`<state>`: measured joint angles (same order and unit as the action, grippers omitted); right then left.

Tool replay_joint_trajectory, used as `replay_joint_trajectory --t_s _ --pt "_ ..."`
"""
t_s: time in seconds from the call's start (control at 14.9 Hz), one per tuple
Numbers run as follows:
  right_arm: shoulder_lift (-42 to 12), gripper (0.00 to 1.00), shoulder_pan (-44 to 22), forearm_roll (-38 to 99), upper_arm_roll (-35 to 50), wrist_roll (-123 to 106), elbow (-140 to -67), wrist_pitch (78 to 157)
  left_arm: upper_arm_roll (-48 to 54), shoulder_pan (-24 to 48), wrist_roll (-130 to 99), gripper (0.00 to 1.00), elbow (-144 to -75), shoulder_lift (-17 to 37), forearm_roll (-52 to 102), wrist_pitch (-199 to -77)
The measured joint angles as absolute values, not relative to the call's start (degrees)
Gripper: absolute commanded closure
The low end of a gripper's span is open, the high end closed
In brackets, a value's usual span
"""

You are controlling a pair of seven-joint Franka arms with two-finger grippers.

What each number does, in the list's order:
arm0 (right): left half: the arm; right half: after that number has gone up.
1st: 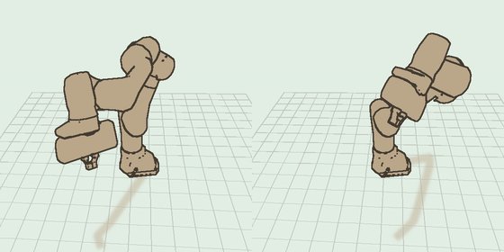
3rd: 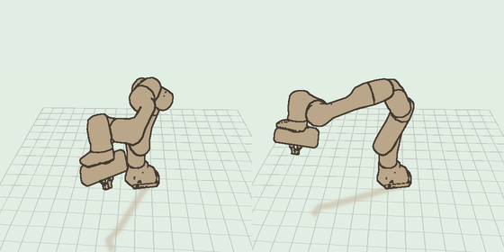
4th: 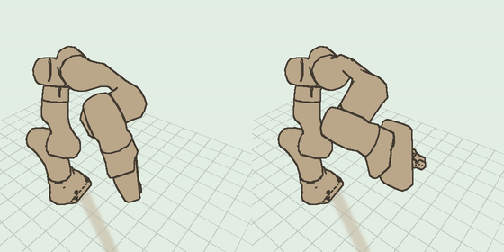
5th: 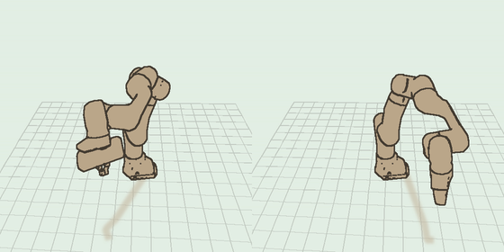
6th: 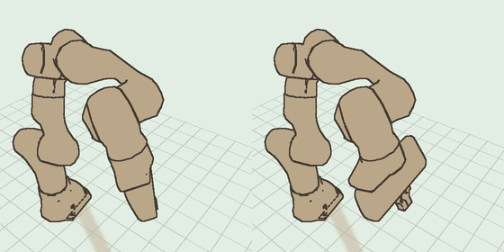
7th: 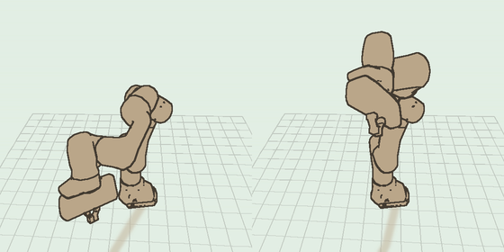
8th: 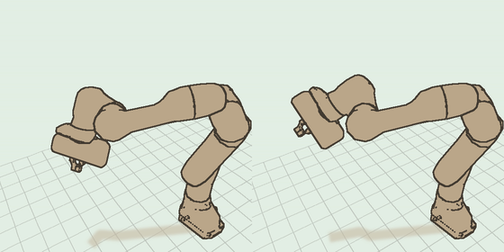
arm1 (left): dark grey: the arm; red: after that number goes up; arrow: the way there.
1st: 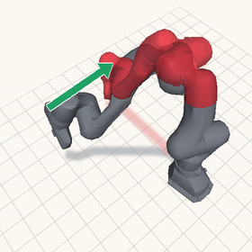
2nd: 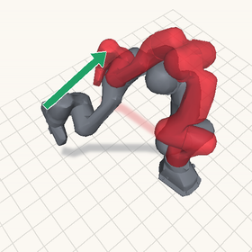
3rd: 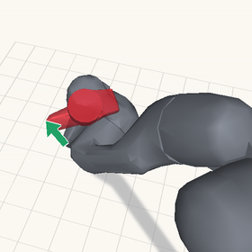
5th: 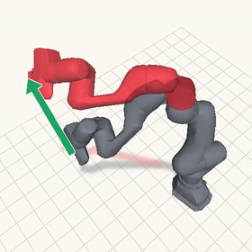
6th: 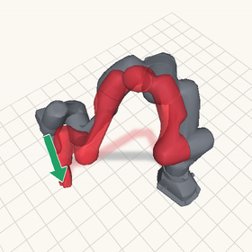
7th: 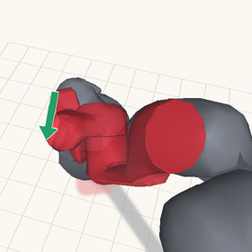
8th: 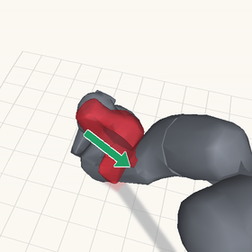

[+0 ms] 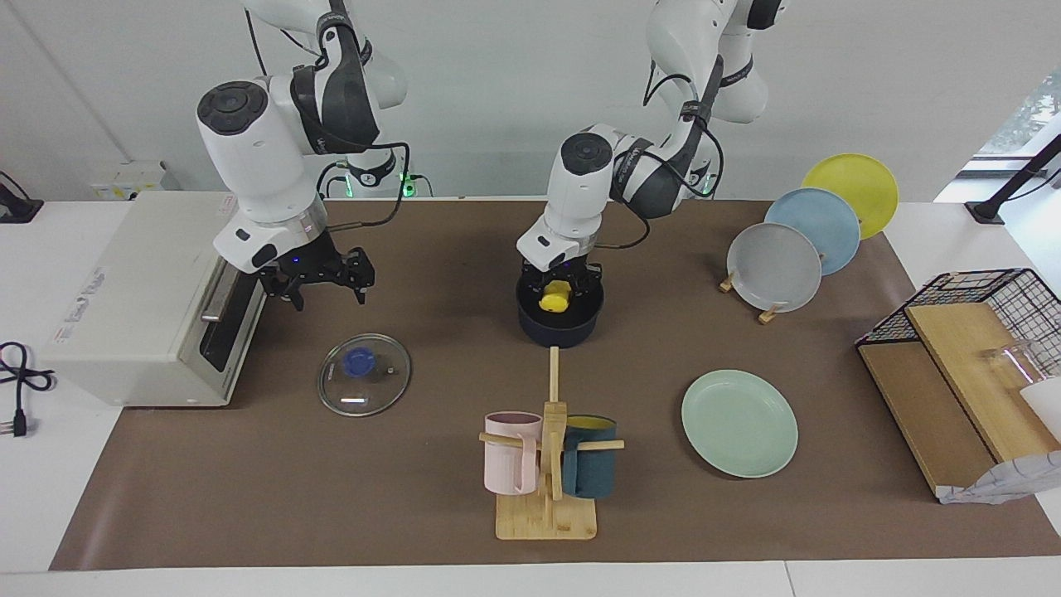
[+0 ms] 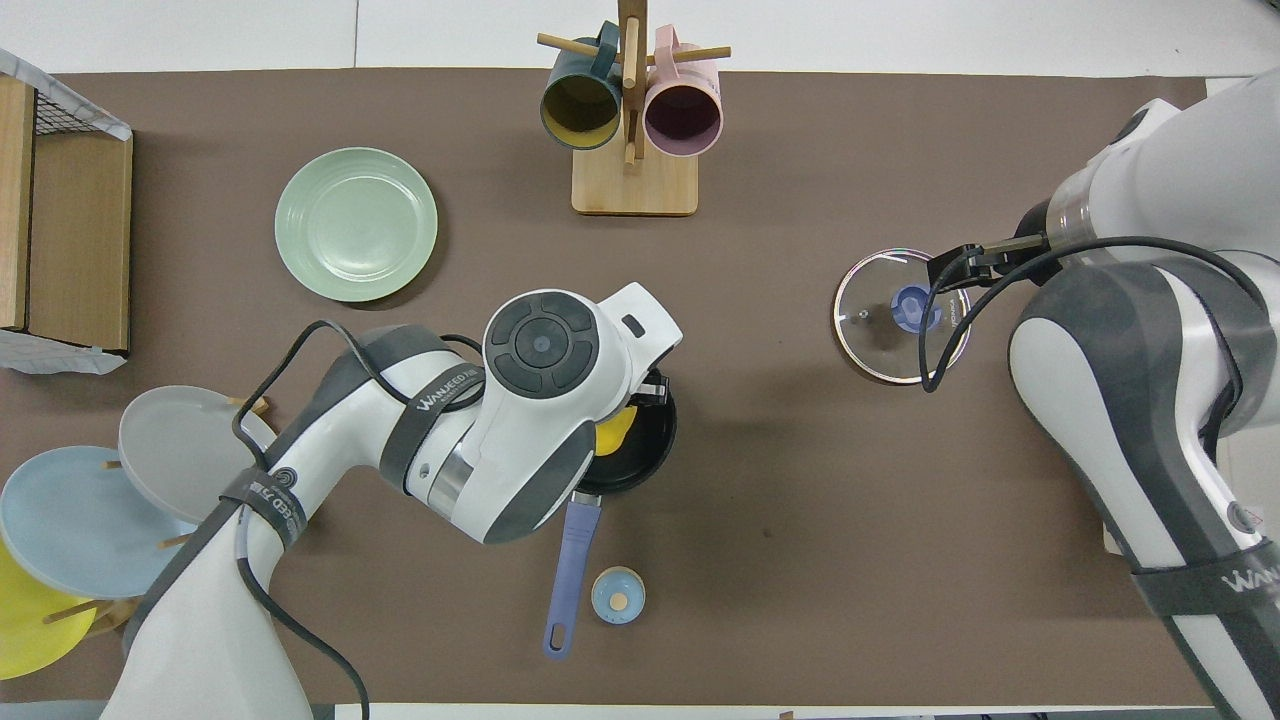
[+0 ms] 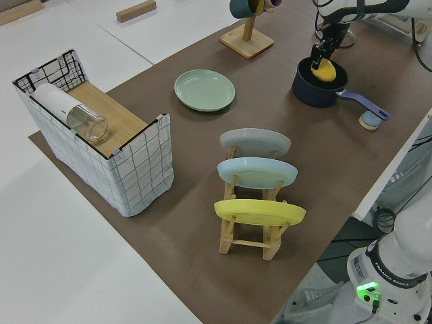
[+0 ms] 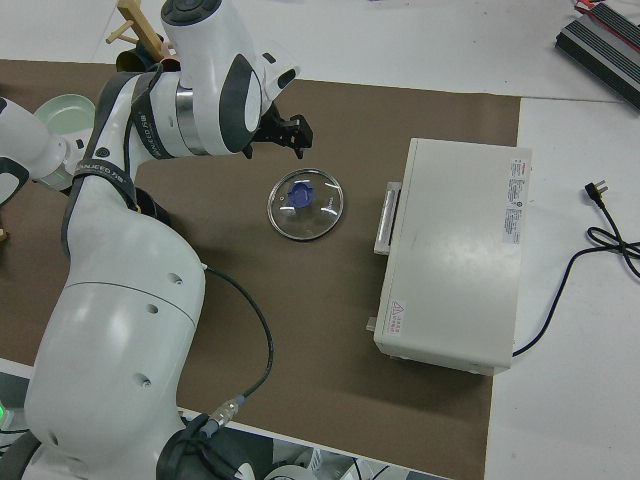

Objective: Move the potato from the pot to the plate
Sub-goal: 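Lift the potato and carry it to the green plate with the left gripper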

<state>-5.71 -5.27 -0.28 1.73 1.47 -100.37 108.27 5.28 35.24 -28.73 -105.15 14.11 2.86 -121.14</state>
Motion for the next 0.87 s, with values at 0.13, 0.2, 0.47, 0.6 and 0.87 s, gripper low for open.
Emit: replay_joint_trajectory --t_s 0.13,0.2,0.47,0.6,0.87 --pt "-5.6 0.0 -5.2 -0.3 1.7 1.5 -100.3 108.3 5.2 33.7 -27.7 1.0 -102.0 14.1 3.4 -117.8" --pt "-5.4 0.0 -5.2 -0.3 1.7 1.5 -100.3 108.3 5.2 32.7 -26.9 1.0 -100.1 14.0 3.5 -116.0" --pt "-4.5 0.0 -5.1 -0.3 1.7 1.5 -100.3 108.2 5.1 27.3 -23.1 1.0 -91.8 14.2 3.7 -107.7" --pt "-4.3 0.0 -5.1 -0.3 1.7 1.5 -100.3 108.2 5.0 24.3 -20.7 1.0 -86.8 15.6 3.7 -104.5" --pt "-2.9 0.0 -5.0 -0.3 1.6 1.5 -100.2 107.9 4.8 17.3 -12.3 1.0 -80.5 19.9 3.7 -103.6"
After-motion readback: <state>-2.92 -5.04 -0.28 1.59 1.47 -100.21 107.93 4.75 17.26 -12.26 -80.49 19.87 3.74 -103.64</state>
